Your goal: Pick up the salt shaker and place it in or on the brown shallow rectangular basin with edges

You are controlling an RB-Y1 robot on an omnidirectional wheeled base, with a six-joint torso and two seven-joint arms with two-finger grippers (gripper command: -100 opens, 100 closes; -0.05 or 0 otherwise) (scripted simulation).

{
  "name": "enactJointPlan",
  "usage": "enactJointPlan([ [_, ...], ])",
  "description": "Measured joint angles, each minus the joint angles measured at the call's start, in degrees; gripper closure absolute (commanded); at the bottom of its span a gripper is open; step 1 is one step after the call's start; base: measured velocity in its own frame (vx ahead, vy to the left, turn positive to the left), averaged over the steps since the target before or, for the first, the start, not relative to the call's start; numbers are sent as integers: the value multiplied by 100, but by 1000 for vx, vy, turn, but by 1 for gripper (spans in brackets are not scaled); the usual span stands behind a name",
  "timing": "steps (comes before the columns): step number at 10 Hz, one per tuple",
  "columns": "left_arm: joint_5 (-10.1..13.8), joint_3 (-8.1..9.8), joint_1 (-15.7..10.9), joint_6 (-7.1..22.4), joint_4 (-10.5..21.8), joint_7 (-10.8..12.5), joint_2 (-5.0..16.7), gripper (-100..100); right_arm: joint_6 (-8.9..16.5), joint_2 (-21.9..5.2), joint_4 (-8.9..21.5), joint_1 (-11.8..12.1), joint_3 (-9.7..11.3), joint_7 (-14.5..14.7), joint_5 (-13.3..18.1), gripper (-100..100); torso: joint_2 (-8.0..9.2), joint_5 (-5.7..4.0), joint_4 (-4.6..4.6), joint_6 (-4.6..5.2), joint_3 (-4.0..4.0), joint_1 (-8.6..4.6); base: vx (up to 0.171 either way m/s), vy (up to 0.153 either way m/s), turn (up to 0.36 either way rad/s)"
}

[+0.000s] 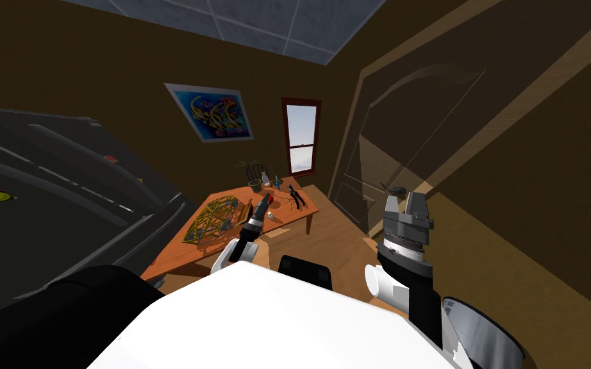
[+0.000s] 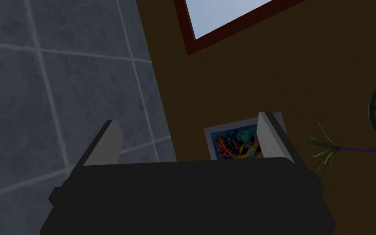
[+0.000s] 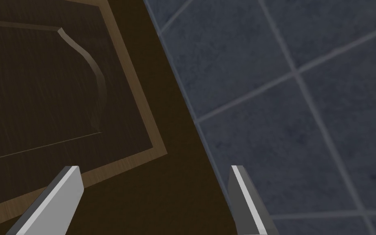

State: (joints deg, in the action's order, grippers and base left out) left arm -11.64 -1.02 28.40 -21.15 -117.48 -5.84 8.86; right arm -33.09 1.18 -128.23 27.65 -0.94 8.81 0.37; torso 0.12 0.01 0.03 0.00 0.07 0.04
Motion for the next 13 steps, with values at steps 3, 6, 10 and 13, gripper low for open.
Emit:
enactJointPlan([
  [3, -140, 9, -130, 211, 527, -70, 211, -100, 0, 0, 0, 0, 0, 0, 0, 0, 5, 0, 1, 0, 3, 1, -52, 10, -68],
  [6, -320, -58, -281, 419, 1096, -196, 361, -100, 0, 0, 0, 0, 0, 0, 0, 0, 0, 0, 0, 0, 0, 0, -40, 4, -61],
  [10, -581, -210, -402, 779, 1757, -360, 602, -100, 0, 0, 0, 0, 0, 0, 0, 0, 0, 0, 1, -1, 1, 4, -36, 11, -64],
  [13, -718, -268, -613, 849, 2439, -455, 755, -100, 0, 0, 0, 0, 0, 0, 0, 0, -7, 1, -1, 0, -3, 7, -21, 19, -114],
])
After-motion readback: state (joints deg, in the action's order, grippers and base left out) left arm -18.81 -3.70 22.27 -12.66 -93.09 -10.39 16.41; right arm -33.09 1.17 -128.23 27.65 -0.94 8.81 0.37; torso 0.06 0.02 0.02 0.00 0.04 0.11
